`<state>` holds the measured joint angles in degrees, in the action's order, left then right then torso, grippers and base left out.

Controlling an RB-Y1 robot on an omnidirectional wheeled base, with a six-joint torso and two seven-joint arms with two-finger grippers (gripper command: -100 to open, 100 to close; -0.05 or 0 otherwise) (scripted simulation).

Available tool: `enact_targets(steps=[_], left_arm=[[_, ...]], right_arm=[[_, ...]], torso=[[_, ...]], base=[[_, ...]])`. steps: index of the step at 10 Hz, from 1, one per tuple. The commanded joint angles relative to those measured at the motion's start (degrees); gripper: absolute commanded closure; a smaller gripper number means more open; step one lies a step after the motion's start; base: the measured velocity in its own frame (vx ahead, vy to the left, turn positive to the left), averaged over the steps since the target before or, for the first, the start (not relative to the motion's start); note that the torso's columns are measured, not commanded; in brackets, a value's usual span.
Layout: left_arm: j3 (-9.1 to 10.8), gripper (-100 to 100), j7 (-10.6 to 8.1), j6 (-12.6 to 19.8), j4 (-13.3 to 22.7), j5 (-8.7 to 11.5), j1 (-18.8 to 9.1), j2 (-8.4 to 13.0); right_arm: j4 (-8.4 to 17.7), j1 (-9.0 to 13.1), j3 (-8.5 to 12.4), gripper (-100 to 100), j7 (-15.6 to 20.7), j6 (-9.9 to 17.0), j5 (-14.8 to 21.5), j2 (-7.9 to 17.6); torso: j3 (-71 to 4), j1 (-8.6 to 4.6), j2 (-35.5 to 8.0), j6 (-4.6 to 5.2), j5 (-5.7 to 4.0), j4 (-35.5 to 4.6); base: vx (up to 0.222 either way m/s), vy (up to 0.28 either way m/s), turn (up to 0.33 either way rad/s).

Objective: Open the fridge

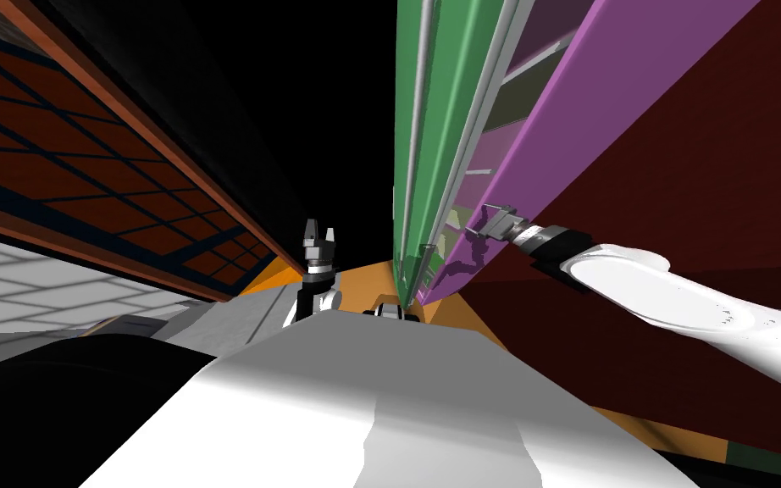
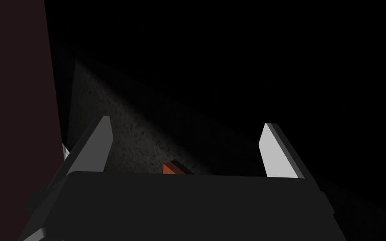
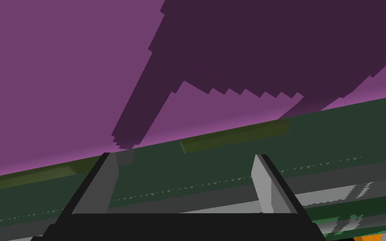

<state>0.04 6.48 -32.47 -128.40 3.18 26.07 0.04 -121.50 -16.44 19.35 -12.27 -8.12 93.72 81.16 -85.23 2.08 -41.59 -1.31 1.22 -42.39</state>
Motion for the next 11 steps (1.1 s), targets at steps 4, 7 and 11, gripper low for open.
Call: enact_targets(steps=[4, 7, 11], left_arm=[[0.0, 0, 0.0, 0.0, 0.0, 0.0, 0.0, 0.0], [0.0, 0, 0.0, 0.0, 0.0, 0.0, 0.0, 0.0], [0.0, 0, 0.0, 0.0, 0.0, 0.0, 0.0, 0.0]], right_arm=[[-0.9, 1.5, 1.3, -100, 2.9, 0.5, -1.4, 1.5], [-0.9, 1.5, 1.3, -100, 2.7, 0.5, -0.6, 1.5], [-1.2, 1.6, 1.8, -100, 3.1, 0.5, 0.0, 2.0]], torso=[[0.0, 0.02, 0.0, -0.05, 0.0, 0.0], [-0.1, 0.05, 0.1, -0.07, 0.01, 0.1], [-0.1, 0.09, 0.1, -0.06, 0.04, 0.1]], base=[[0.016, 0.021, -0.047], [-0.001, 0.001, 0.009], [0.001, 0.003, -0.01]])
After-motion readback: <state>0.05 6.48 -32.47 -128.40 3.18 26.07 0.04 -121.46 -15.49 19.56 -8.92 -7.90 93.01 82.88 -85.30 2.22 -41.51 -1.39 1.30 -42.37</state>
